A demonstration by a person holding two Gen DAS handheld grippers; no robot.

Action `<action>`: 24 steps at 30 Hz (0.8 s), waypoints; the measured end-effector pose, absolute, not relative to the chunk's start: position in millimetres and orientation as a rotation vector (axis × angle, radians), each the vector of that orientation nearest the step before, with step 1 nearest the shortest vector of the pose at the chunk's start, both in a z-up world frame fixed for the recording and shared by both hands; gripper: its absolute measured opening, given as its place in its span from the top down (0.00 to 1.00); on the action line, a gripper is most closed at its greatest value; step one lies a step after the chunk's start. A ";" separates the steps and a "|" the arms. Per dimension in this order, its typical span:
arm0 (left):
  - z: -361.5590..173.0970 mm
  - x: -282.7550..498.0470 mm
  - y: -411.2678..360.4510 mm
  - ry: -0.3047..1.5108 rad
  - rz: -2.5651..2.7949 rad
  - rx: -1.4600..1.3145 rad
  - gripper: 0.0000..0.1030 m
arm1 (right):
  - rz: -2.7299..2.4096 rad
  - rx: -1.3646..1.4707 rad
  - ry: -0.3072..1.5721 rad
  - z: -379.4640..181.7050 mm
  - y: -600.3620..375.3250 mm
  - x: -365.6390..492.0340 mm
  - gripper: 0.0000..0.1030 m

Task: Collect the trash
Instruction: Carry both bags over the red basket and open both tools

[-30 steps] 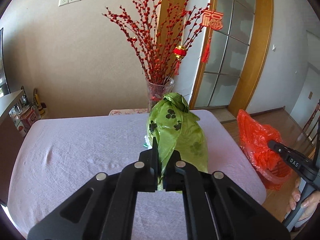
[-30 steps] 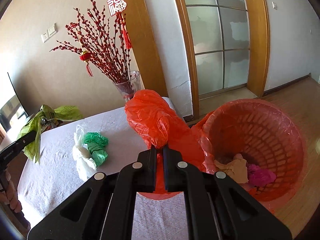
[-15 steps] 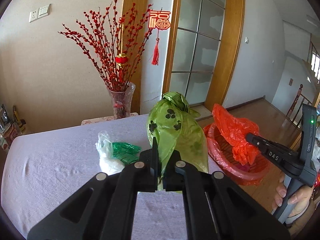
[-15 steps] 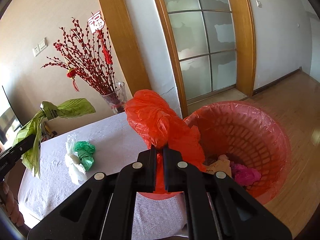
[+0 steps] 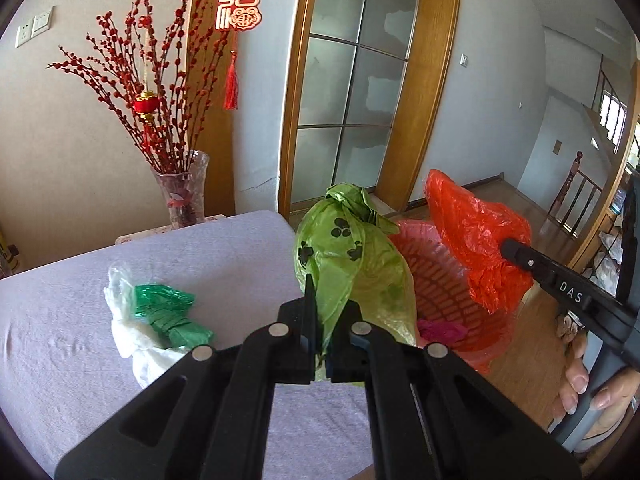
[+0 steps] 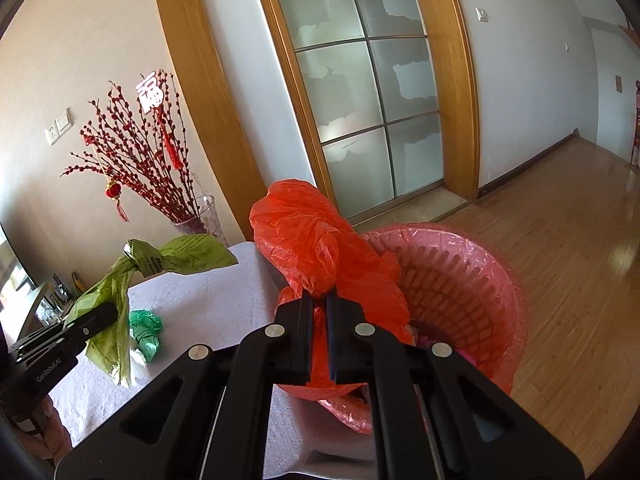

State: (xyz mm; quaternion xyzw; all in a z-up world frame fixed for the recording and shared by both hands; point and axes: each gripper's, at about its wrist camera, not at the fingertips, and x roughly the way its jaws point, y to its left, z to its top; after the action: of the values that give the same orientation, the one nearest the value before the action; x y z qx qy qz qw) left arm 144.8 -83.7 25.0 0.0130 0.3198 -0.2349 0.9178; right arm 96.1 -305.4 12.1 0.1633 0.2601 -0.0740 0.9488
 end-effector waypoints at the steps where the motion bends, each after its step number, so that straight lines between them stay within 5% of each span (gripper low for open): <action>1: 23.2 146.3 -89.5 0.662 -0.494 0.027 0.96 | -0.157 0.336 0.527 12.6 -309.0 96.0 0.95; 24: -16.9 182.5 -194.2 0.735 -0.654 0.025 0.95 | -0.258 0.446 0.489 -1.0 -380.5 97.8 0.94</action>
State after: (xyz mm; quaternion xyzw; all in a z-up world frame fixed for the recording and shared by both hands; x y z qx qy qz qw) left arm 182.5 -194.2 -16.9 0.0120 0.3528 -0.3140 0.8813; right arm 97.8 -380.5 -1.0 0.2181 0.2395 -0.1264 0.9376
